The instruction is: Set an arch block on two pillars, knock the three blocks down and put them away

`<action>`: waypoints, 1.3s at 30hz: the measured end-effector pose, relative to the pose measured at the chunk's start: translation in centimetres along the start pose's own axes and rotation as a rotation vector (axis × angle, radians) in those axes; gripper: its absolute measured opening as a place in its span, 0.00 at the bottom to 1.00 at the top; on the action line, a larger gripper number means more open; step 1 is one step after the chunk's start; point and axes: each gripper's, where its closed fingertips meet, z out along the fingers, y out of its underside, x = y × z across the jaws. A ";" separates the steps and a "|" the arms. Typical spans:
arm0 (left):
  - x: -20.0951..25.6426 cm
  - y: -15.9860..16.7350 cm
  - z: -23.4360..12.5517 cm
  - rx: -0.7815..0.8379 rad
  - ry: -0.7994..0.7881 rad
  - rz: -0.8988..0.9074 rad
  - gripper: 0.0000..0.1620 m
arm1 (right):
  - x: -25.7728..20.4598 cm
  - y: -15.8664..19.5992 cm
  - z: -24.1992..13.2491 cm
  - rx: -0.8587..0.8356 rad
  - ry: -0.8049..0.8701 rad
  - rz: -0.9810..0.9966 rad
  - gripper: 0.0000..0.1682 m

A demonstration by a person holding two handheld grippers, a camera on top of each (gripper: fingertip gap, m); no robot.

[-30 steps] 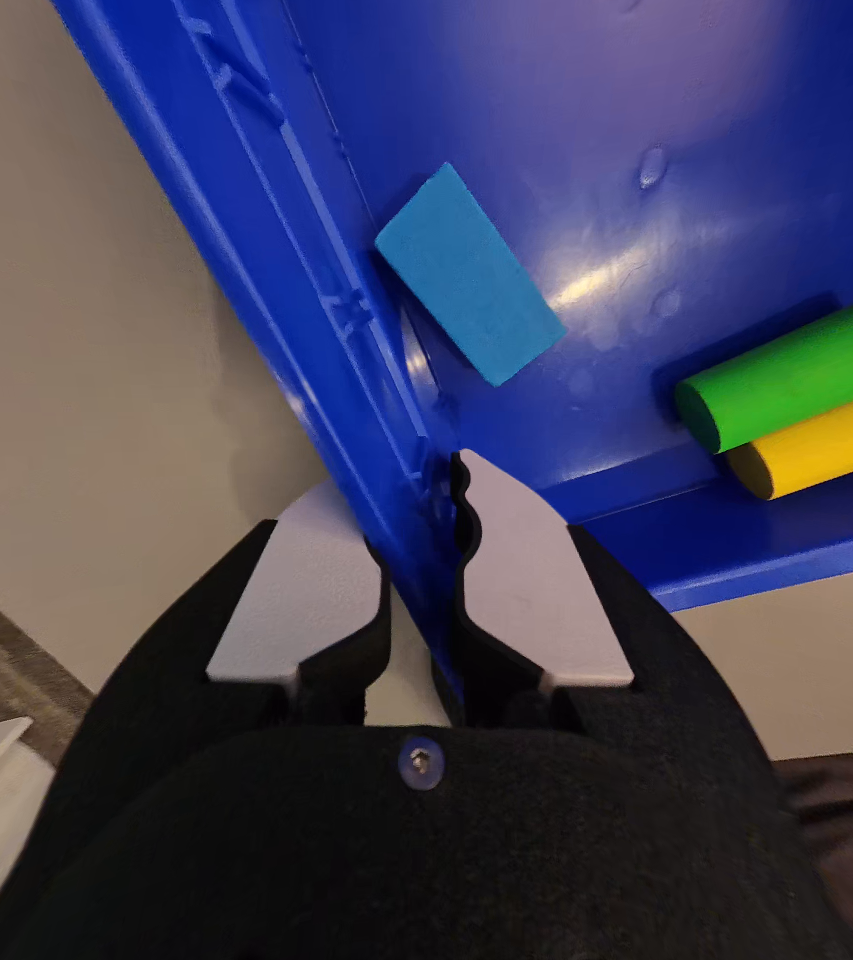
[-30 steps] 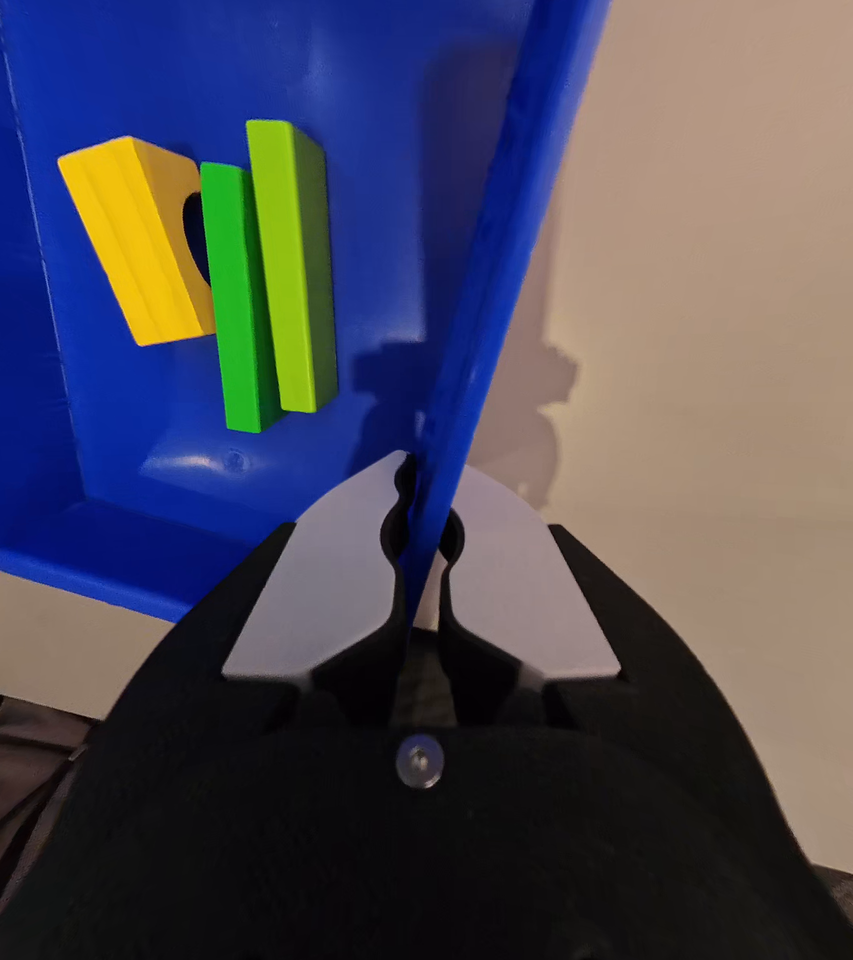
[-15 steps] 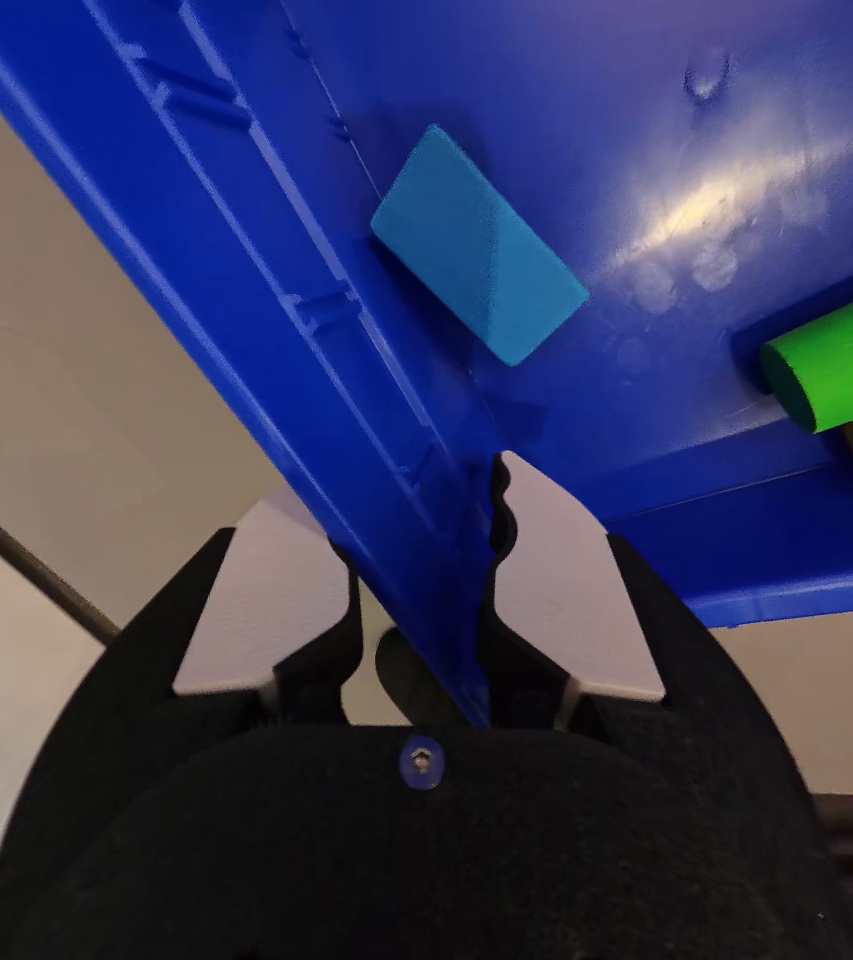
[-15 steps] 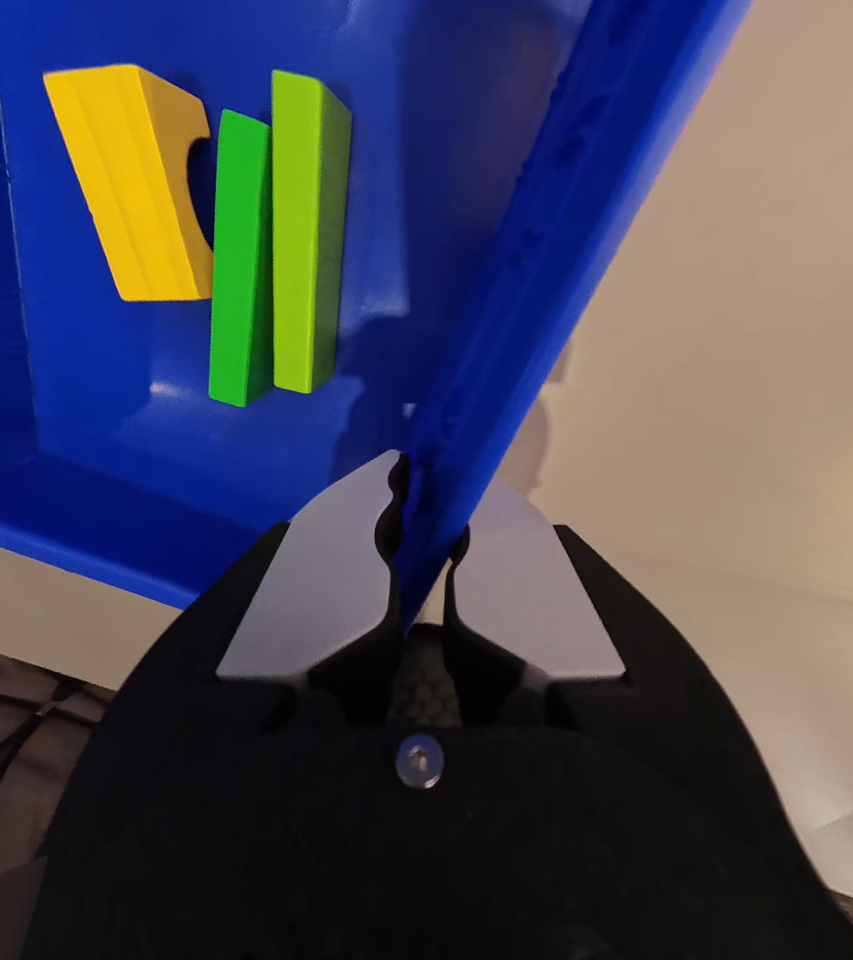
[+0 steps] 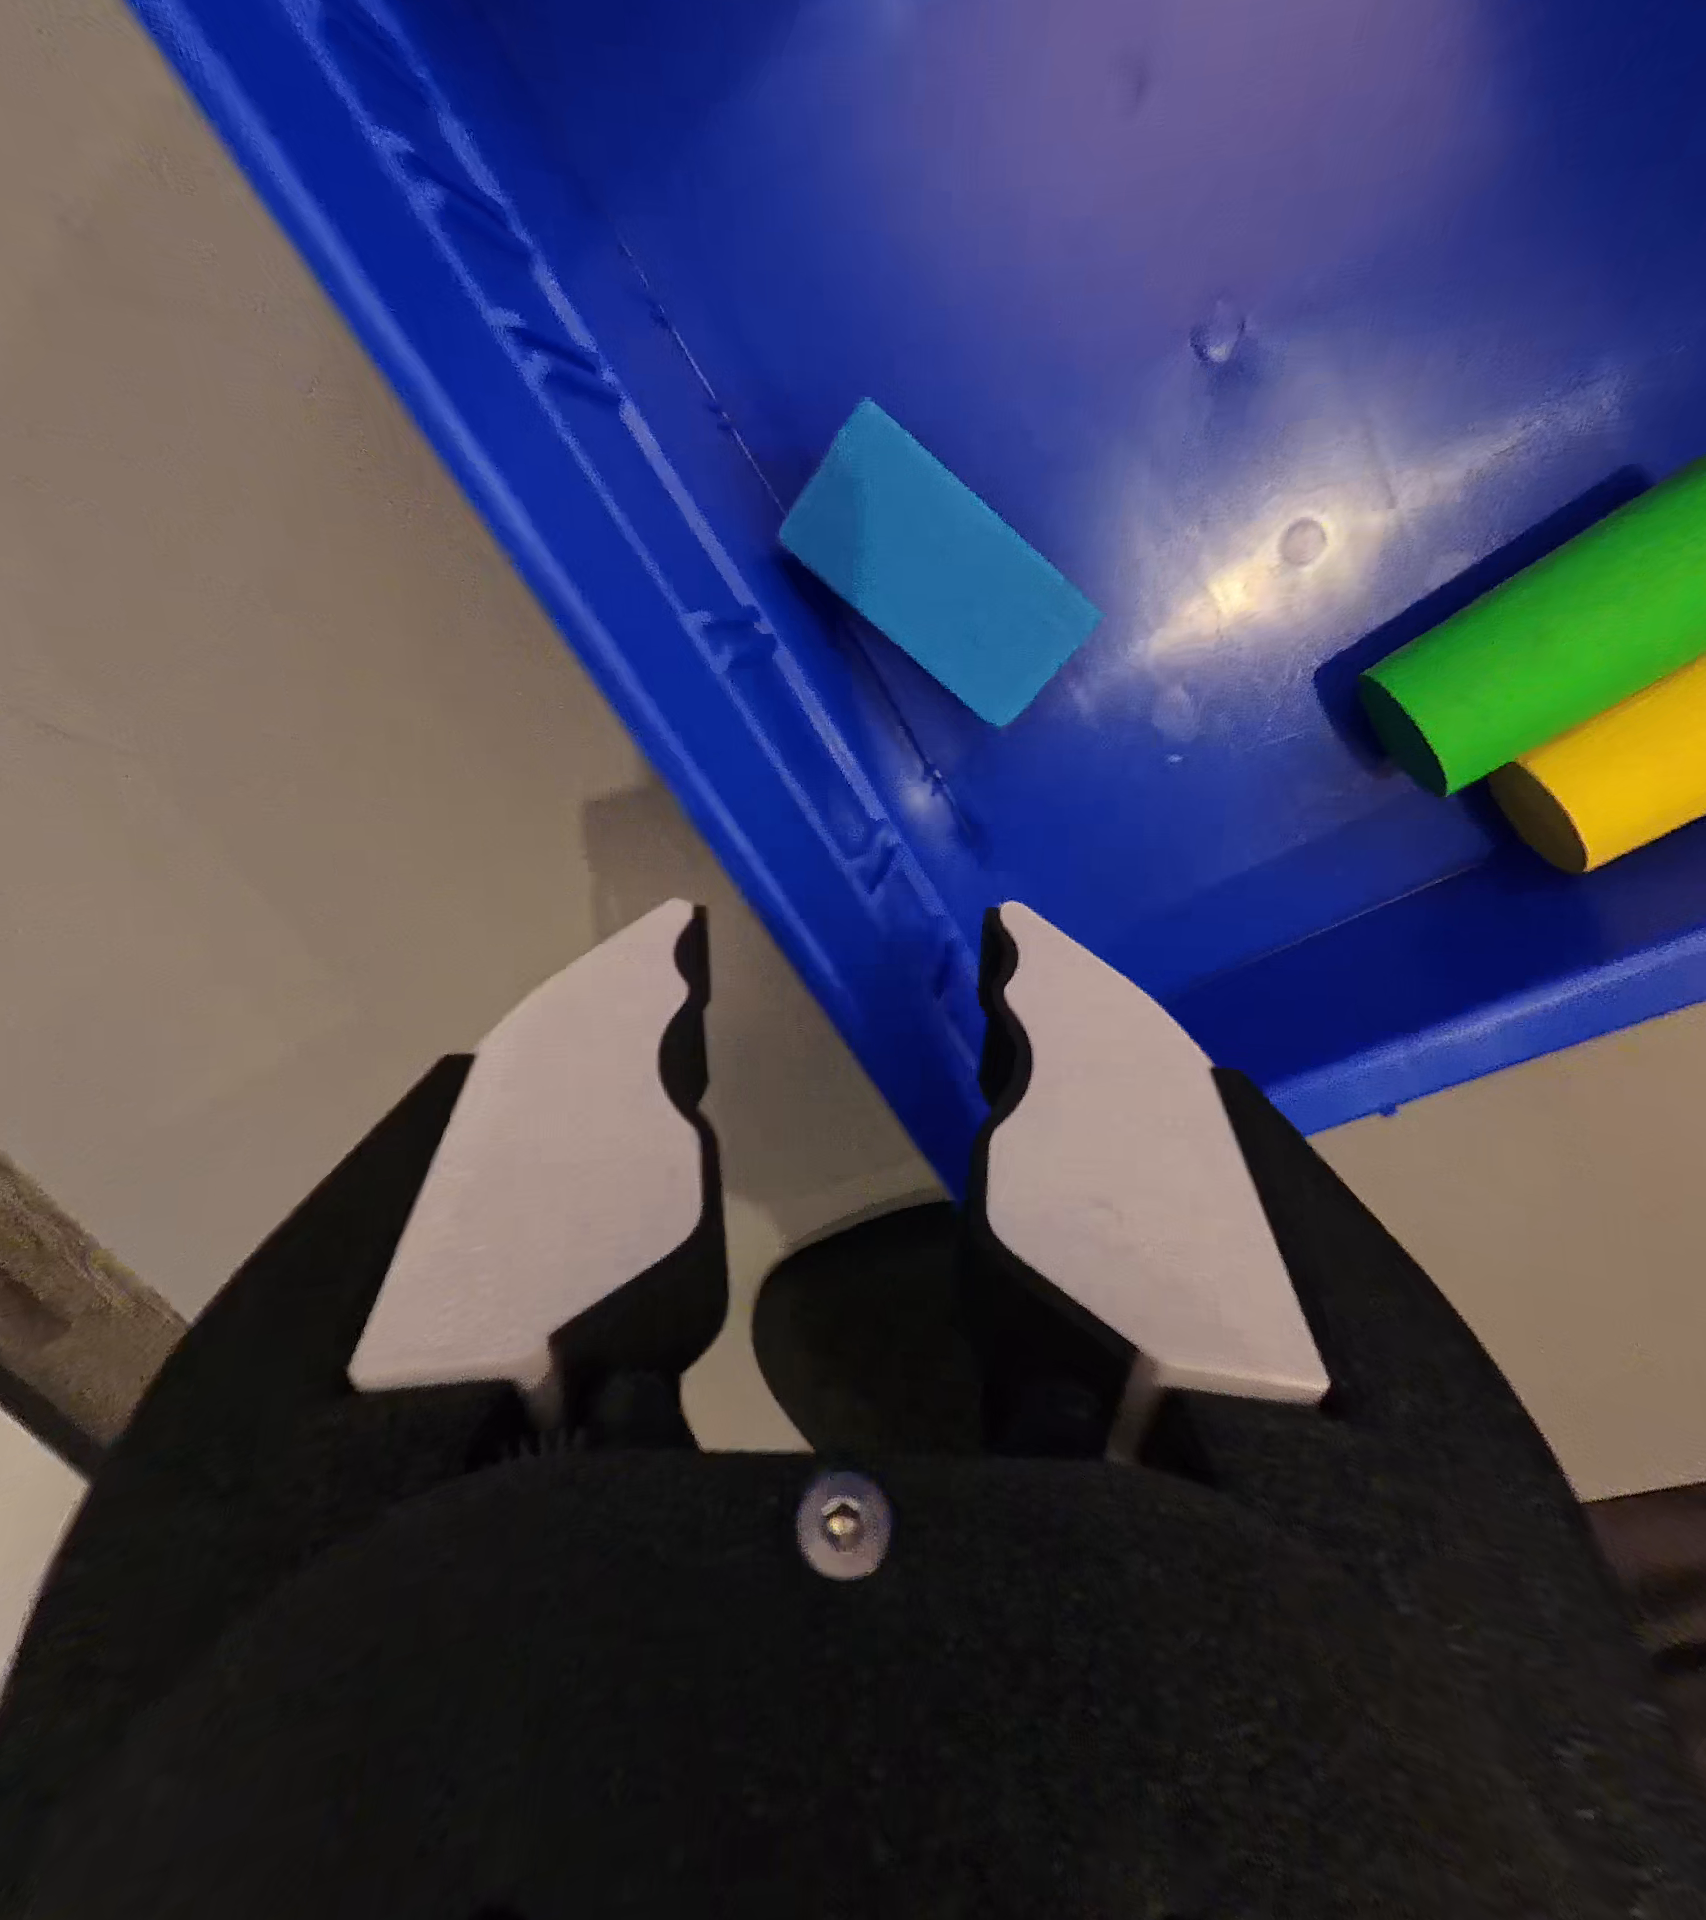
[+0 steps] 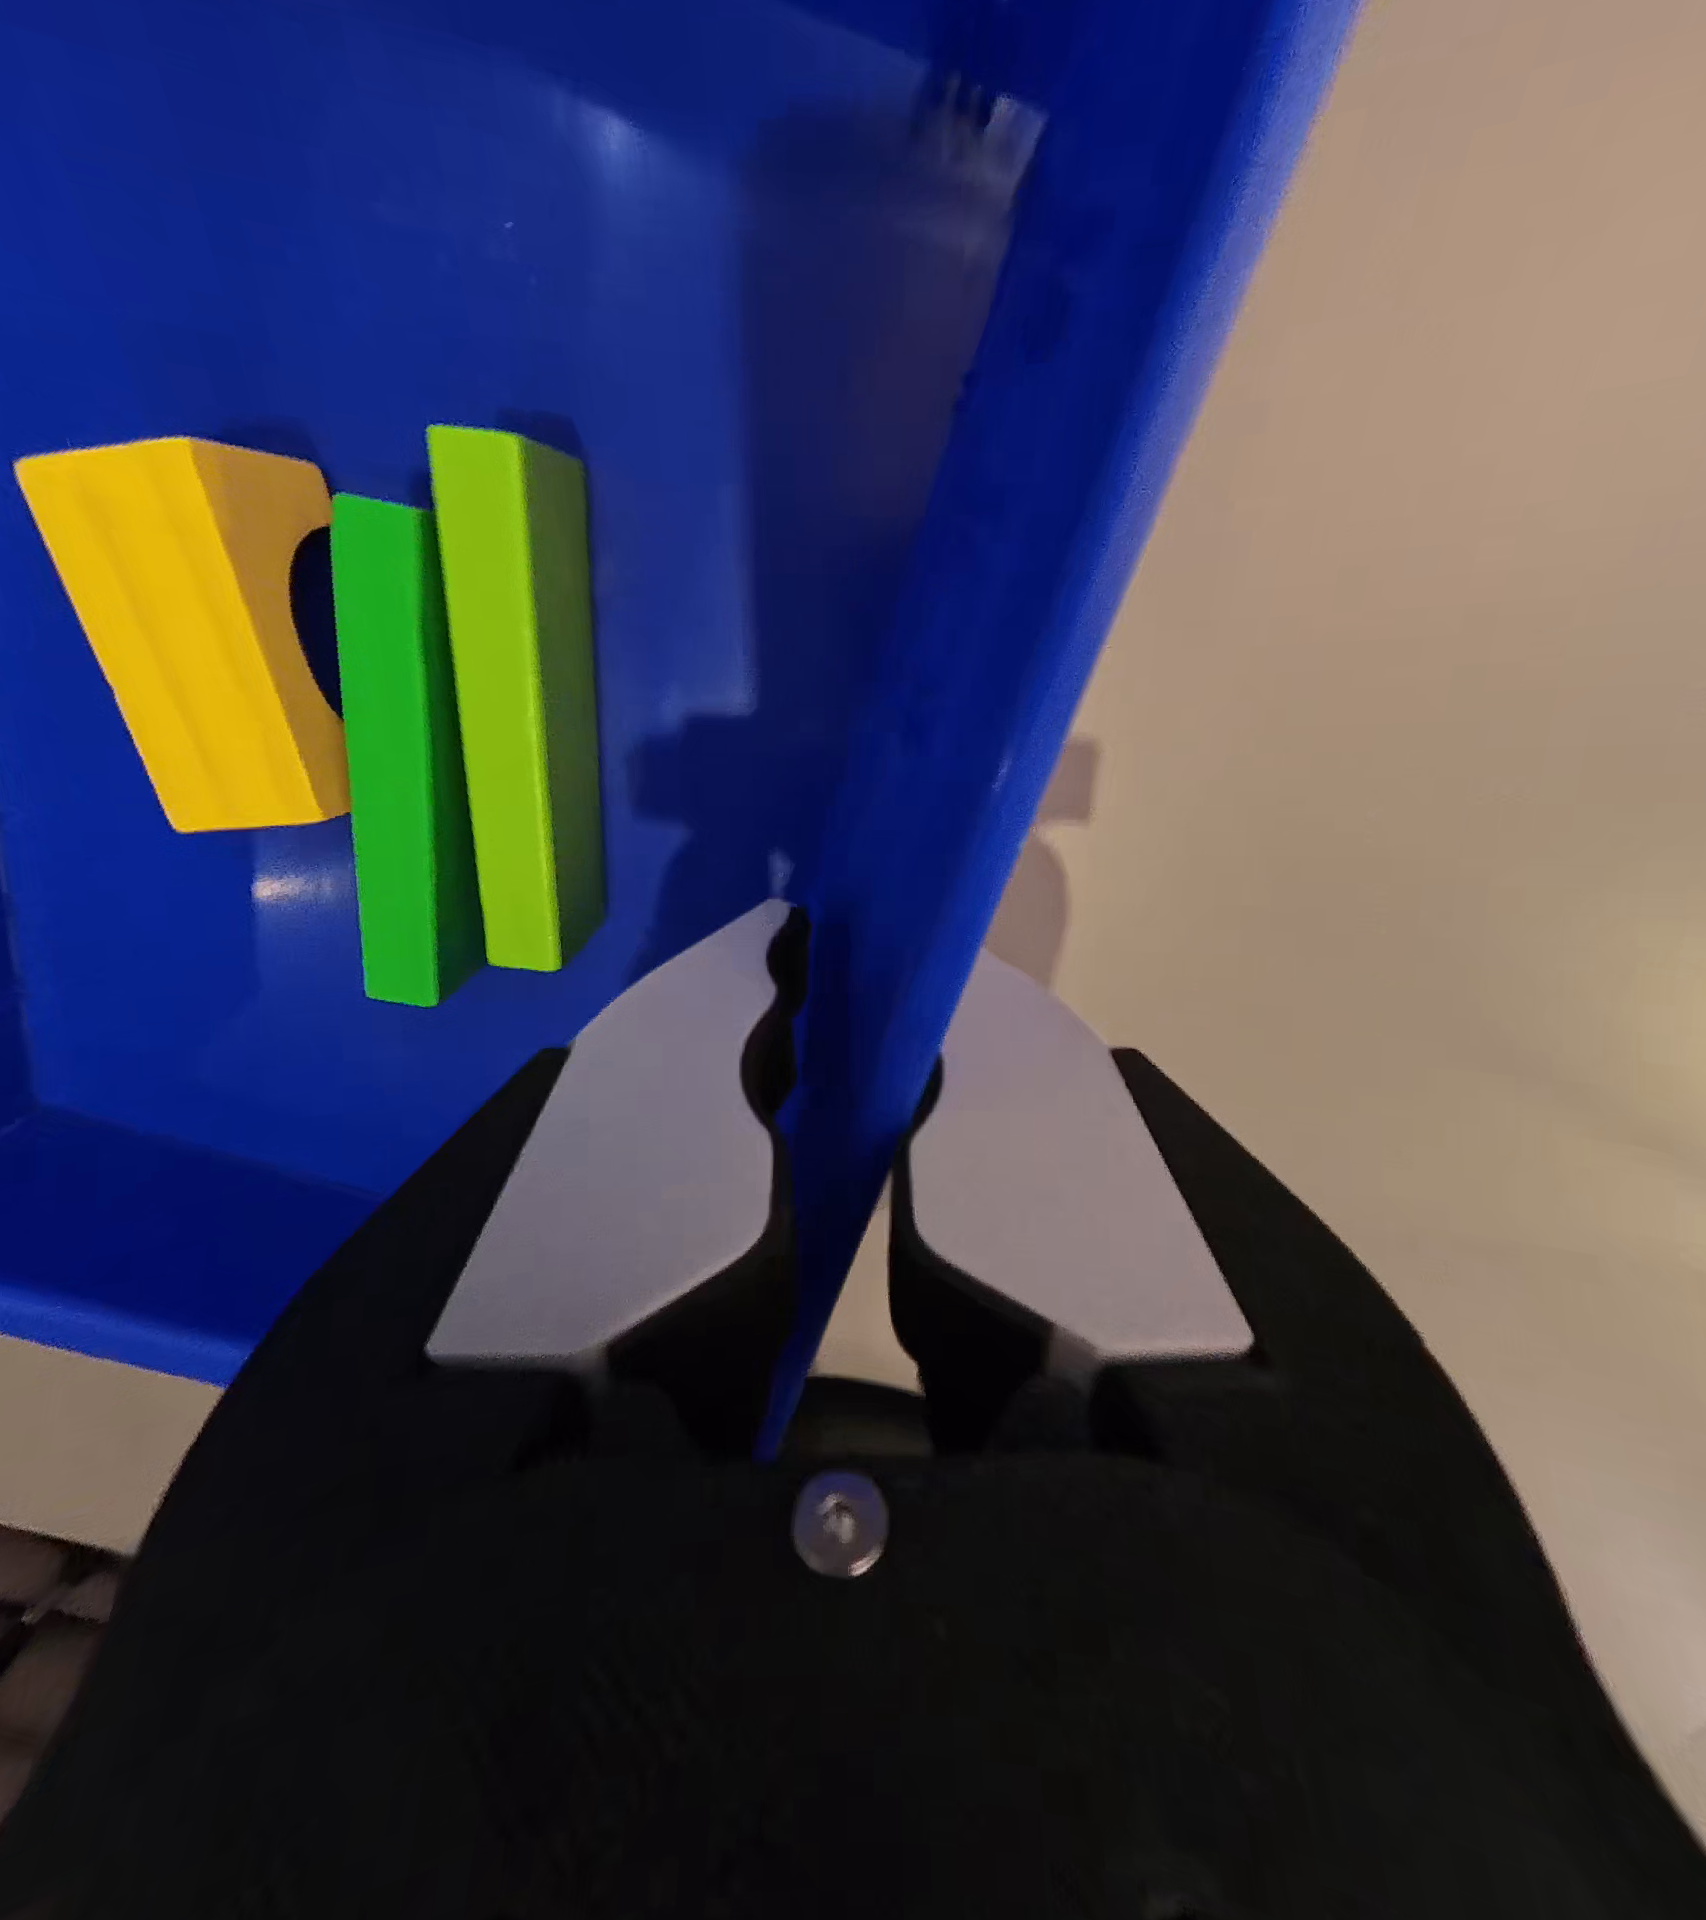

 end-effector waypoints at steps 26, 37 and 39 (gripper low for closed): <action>-14.4 2.6 -15.0 0.721 -0.383 -0.228 0.29 | 3.2 2.0 -0.4 -0.023 -0.150 0.079 0.05; -15.6 6.4 -16.6 0.800 -0.284 -0.322 0.28 | 2.5 2.4 -10.5 -0.060 -0.089 0.077 0.05; -16.0 6.9 -16.8 0.803 -0.290 -0.341 0.28 | 1.0 0.8 -13.6 -0.053 -0.054 0.046 0.05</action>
